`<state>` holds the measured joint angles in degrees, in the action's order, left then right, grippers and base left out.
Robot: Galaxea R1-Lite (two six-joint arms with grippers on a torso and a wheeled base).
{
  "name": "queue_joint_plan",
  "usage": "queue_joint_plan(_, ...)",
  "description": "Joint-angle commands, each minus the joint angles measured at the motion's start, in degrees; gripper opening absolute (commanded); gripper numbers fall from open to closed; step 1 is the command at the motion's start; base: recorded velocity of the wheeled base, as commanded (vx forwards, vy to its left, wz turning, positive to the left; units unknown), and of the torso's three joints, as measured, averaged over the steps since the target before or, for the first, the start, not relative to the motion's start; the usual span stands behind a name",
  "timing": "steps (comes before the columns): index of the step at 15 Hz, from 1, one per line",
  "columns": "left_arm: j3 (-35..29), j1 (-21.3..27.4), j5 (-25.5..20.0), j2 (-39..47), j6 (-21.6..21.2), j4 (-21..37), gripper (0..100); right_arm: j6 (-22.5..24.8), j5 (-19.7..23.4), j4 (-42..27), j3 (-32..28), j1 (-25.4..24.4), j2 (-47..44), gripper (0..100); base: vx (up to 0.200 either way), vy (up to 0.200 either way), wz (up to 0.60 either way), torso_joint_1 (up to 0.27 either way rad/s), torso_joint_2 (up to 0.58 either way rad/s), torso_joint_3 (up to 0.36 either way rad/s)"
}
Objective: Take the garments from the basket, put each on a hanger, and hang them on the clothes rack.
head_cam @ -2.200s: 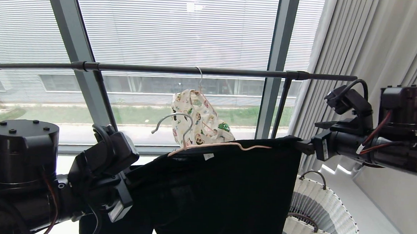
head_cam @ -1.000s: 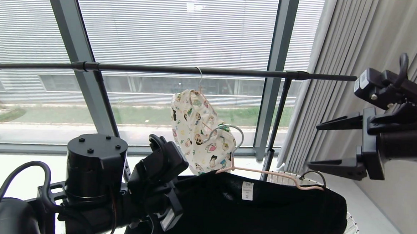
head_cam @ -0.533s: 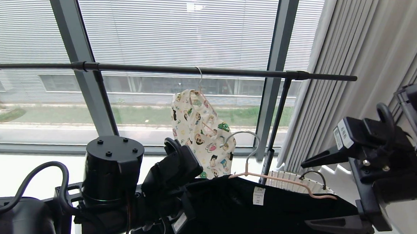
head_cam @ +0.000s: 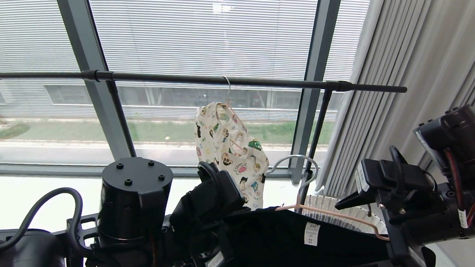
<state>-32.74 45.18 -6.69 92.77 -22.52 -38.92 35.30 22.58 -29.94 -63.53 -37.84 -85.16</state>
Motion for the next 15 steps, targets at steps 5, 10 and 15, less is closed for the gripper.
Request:
queue_joint_plan(5, -0.6, 0.4, 0.1, -0.2, 0.0, 0.0, 0, -0.1, -0.6, 0.1, -0.1, 0.0, -1.3, 0, 0.0, 0.0, 0.0, 0.0, 0.0, 0.0)
queue_joint_plan(10, -0.6, 1.6, 0.0, -0.8, -0.1, 0.0, 0, -0.1, -0.7, 1.3, 0.1, 0.0, -1.3, 0, 0.0, 0.0, 0.0, 0.0, 0.0, 0.0)
queue_joint_plan(15, 0.0, 1.6, 0.2, -1.6, 0.2, 0.0, 100, 2.0, -0.3, 9.4, 3.5, 0.1, -1.0, 0, 0.0, 0.0, 0.0, 0.0, 0.0, 0.0)
